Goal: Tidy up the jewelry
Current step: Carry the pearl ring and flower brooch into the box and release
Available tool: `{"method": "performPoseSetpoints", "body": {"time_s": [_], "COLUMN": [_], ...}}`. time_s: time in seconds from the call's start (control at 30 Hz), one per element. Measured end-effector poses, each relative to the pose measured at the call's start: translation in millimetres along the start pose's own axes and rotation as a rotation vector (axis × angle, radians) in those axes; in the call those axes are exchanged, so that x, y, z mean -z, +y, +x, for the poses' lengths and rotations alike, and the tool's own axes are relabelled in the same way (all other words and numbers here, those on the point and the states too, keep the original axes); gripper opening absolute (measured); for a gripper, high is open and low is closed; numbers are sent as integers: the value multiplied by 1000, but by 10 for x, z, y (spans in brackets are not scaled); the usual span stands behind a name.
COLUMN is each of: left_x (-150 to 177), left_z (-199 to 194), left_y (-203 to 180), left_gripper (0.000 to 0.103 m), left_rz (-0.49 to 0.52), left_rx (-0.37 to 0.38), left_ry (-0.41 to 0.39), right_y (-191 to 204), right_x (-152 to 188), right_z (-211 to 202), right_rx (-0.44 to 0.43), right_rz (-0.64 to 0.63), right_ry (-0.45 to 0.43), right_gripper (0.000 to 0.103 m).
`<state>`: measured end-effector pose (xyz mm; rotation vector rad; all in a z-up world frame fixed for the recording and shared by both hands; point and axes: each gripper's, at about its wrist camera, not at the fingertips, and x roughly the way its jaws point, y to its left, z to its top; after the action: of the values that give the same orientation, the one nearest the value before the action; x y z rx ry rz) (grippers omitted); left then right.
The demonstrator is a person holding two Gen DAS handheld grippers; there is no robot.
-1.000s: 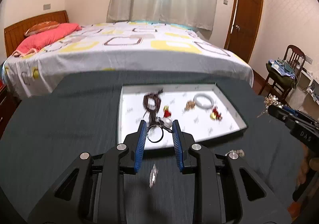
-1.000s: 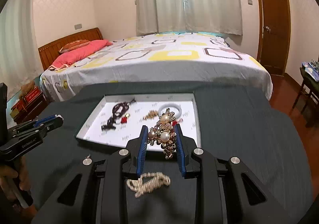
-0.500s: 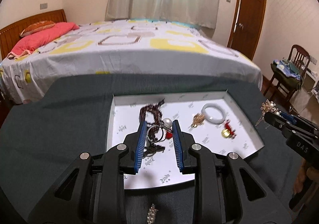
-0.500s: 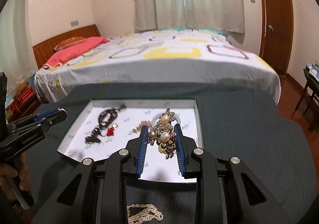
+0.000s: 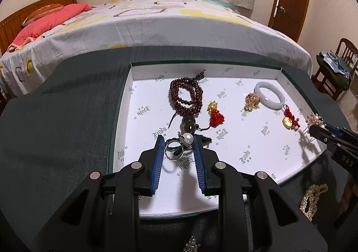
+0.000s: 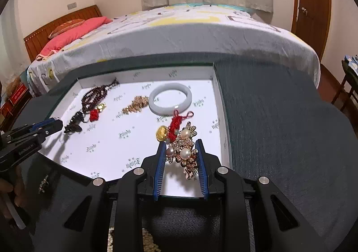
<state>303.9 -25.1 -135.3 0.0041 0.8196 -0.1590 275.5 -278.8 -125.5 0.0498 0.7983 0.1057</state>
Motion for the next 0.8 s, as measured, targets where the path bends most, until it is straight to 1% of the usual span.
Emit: {"method": "performPoseSetpoints", "body": {"time_s": [0.13,0.47,0.63,0.67,0.73,0.77,0.8], "left_x": [15,45,57,59,66,70,71], "left_z": [49,123,137,143,151,150,140], "left_y": [-5,-8,-26,-30,-40,-44,-52], "left_gripper": [26,26,27,27,28,30,34], "left_rz": [8,7,12,13,16,16,18], "left_rx": [1,-1,-3,-2,0,2,9], "left_ry": [15,41,47,50,55,56,54], "right_y": [-20,-35,-58,-58,-65,-68,-68], "right_x": [47,53,38,36,30,27,21], "right_z": [88,106,99,97,84,73,48], "right_rx": [-1,-1,-21,-24,-43,-45,-43], "right_rz": [5,-3,12,15,25,30,33], "right_ry": [25,20,21,23,22,20,13], "right_gripper": [27,28,30,30,38,41,46]}}
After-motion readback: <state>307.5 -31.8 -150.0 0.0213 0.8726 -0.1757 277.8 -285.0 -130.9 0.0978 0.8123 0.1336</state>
